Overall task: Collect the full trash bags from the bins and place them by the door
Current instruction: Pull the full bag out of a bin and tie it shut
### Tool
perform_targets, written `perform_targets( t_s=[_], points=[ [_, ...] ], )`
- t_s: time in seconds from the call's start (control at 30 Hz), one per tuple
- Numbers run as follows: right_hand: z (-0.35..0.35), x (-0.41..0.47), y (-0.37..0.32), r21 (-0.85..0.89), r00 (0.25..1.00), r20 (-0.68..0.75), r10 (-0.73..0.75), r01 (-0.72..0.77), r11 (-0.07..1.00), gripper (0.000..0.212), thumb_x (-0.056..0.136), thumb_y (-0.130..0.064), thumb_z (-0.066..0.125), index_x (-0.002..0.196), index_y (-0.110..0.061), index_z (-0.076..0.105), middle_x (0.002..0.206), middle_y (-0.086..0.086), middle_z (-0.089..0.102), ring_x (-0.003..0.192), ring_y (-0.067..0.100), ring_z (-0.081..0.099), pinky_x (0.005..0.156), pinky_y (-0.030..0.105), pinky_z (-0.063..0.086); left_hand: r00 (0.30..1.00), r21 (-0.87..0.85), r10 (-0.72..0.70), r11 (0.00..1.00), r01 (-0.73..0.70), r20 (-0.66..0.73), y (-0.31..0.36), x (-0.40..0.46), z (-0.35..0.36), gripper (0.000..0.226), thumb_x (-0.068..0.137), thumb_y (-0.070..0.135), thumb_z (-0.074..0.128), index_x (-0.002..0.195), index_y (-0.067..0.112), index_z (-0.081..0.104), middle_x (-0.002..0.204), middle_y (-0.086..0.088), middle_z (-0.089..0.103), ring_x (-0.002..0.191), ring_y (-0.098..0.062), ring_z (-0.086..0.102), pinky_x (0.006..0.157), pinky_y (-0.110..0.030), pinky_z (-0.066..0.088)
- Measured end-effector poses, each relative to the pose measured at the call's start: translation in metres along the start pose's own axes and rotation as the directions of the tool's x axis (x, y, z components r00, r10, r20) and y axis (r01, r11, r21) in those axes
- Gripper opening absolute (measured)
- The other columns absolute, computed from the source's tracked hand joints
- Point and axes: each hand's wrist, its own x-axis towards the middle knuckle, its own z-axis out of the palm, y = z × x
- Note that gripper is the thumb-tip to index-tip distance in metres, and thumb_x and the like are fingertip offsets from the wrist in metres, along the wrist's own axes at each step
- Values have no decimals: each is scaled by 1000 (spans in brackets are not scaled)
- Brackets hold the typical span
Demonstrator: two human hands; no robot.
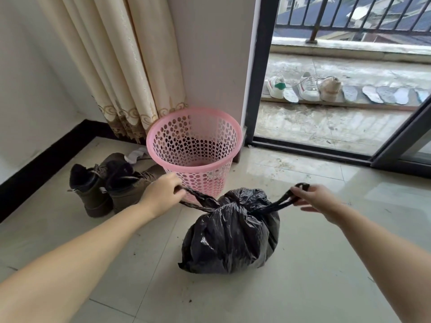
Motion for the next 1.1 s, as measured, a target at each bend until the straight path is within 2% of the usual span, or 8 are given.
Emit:
perform_targets(
  t_s=[0.2, 0.4, 0.57, 0.7, 0.8, 0.87, 0.97, 1.1],
  points=[
    [18, -18, -74, 485, 965, 195, -178, 63, 872, 30, 91, -35, 53, 79, -8, 58, 74, 6, 59, 71, 19, 59, 73, 31, 51, 994, -585, 102, 809, -55, 48, 91, 5, -11, 18, 89, 9, 57, 77, 12, 44, 66, -16, 63, 60, -27, 60, 66, -38, 50],
    [58, -45, -110, 146, 700, 680, -218, 162, 976, 25, 95, -30, 47, 107, -12, 60, 97, 11, 63, 90, 19, 61, 87, 32, 50, 983, -459, 118, 888, -40, 143, 114, 12, -2, 55, 87, 24, 60, 137, 24, 37, 100, -7, 59, 90, -20, 58, 85, -33, 48],
    [61, -46, -114, -99, 704, 687, -178, 334, 937, 17, 88, -28, 65, 95, -13, 62, 72, 5, 52, 61, 9, 49, 65, 28, 39, 918, -577, 187, 815, 55, 351, 102, 14, 6, 41, 93, 28, 56, 133, 18, 51, 137, 6, 48, 126, -6, 44, 109, -25, 32],
    [57, -41, -116, -162, 821, 486, -299, 421, 893, 21, 86, -27, 67, 73, -12, 60, 60, -2, 46, 53, 8, 41, 52, 19, 33, 910, -752, 204, 640, 156, 362, 96, 18, 11, 34, 94, 33, 55, 99, 2, 69, 97, -11, 73, 91, -13, 68, 96, -28, 47],
    [59, -27, -100, -346, 870, 348, -348, 464, 815, 25, 87, -32, 64, 76, -10, 59, 58, -5, 44, 53, 10, 38, 50, 20, 29, 920, -789, 140, 570, 228, 367, 89, 23, 23, 21, 95, 19, 54, 81, 5, 59, 50, 6, 54, 47, -7, 50, 80, -29, 50],
    [65, -17, -82, -437, 874, 354, -333, 469, 767, 27, 88, -32, 62, 72, -13, 52, 59, -5, 42, 52, 9, 36, 48, 18, 26, 913, -715, 126, 667, 211, 388, 86, 24, 37, 21, 94, 18, 55, 75, 9, 54, 50, 6, 42, 44, -8, 38, 59, -25, 41],
    [79, -4, -52, -550, 864, 413, -287, 488, 678, 28, 90, -27, 59, 67, -19, 45, 62, -6, 44, 56, 10, 39, 51, 21, 30, 895, -416, 175, 909, 12, 409, 75, 25, 59, 25, 89, 24, 56, 71, 7, 55, 63, 0, 48, 57, -12, 42, 58, -28, 31],
    [92, 0, -29, -648, 856, 452, -251, 509, 567, 13, 89, -24, 56, 82, -14, 58, 73, 2, 60, 66, 20, 53, 59, 29, 43, 873, -298, 179, 954, -40, 453, 61, 16, 82, 26, 91, 27, 55, 73, 9, 53, 67, -3, 53, 65, -15, 48, 61, -30, 32]
  ],
)
